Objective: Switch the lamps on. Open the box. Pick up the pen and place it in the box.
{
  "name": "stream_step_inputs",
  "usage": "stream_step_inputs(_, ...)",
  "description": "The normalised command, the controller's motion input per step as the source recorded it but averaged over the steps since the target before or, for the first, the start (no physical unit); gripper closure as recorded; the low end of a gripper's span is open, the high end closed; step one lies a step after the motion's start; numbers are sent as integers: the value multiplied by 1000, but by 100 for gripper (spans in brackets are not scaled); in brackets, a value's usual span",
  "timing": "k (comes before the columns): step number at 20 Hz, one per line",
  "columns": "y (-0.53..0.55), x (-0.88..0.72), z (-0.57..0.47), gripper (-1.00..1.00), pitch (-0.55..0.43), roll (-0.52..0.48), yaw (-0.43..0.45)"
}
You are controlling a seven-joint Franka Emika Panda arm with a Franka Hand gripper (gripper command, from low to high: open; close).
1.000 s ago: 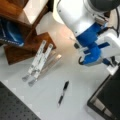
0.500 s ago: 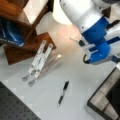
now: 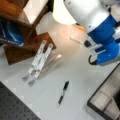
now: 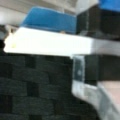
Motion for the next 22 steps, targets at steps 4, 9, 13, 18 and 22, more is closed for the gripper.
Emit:
stream_step_inputs(4,307,59,90,100,99,40,64)
stream_step_inputs(9,311,84,41,100,81,76,20)
stream_step_inputs(13,298,86,-7,100,76,80,-12)
stream_step_inputs(18,271,53,-52,100,64,55,-34)
stream_step_inputs(22,215,13,-53,-100,52,41,-40)
